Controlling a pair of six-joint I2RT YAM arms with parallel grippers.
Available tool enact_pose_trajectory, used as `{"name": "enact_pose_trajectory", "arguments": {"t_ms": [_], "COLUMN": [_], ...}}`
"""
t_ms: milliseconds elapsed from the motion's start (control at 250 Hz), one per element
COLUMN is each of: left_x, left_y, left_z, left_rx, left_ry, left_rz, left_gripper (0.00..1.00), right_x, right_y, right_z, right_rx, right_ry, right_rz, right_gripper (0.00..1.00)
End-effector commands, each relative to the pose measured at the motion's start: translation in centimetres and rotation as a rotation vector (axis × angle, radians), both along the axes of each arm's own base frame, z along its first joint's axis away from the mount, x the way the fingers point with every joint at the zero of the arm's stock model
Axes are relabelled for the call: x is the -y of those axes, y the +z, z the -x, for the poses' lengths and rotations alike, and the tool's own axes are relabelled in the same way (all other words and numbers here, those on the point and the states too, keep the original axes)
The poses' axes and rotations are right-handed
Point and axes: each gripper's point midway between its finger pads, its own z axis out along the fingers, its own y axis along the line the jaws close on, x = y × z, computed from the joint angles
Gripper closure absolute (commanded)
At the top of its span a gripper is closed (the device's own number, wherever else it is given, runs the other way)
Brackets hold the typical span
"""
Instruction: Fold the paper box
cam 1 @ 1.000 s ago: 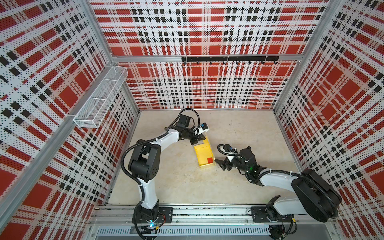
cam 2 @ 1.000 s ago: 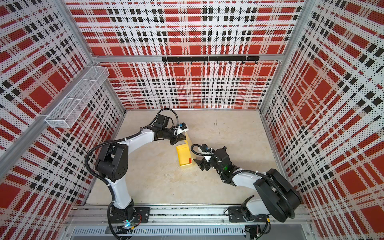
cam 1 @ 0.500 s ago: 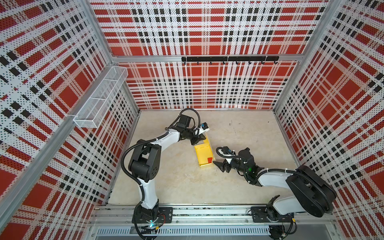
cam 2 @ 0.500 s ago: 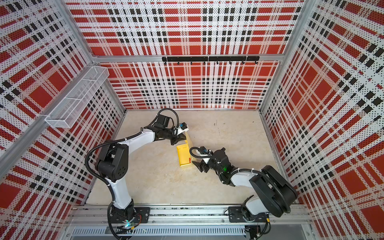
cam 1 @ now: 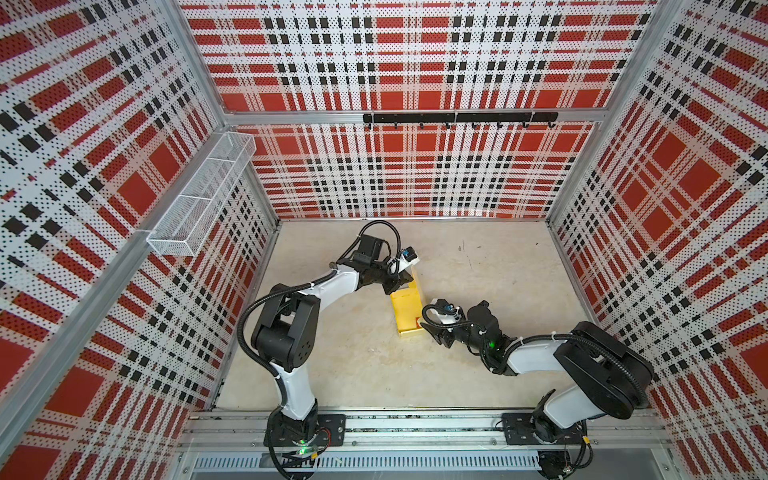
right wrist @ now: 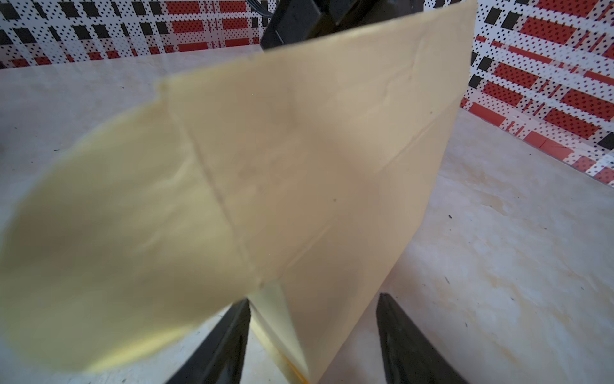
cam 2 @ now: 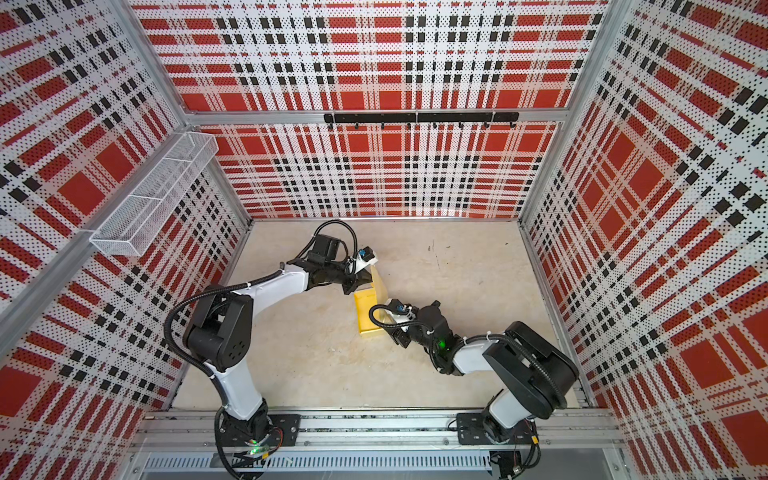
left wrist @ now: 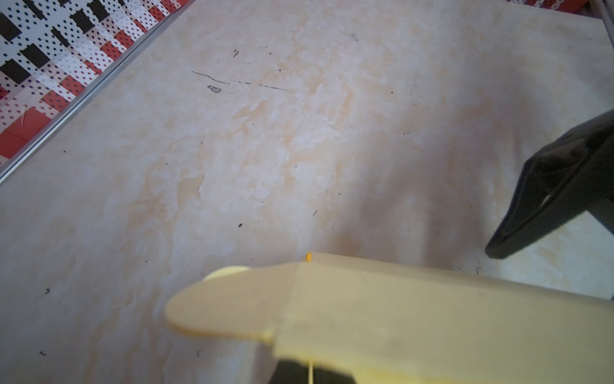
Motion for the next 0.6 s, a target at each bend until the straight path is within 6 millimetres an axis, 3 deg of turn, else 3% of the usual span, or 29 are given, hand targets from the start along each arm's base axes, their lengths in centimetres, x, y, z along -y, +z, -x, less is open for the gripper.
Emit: {"name": "enact_pose_trajectory", "arguments": {"t_ms": [0,256,596], "left_x": [0.2,0.7,2.5], "left_y": [1.2,0.8,-2.1], "left_z": [0.1,1.0,3.4], "left_rx": [-0.032,-0.152,-0.143], "left_ry": [0.043,0.077,0.017], "left_rz": [0.046,0.104,0.079], "left_gripper": [0.95,0.95,0.95], "right_x": [-0.1,0.0,1.2], "right_y": [1.3,1.1,1.2], "right_z": [-0.8,-0.7,-0.2], "right_rx": [0.087,0.113,0.127], "right_ry": [-0.028,-0.050,-0.054], "right_rz": [0.016,0.090,0.167], "right_gripper": [0.43,0.48,0.52]}}
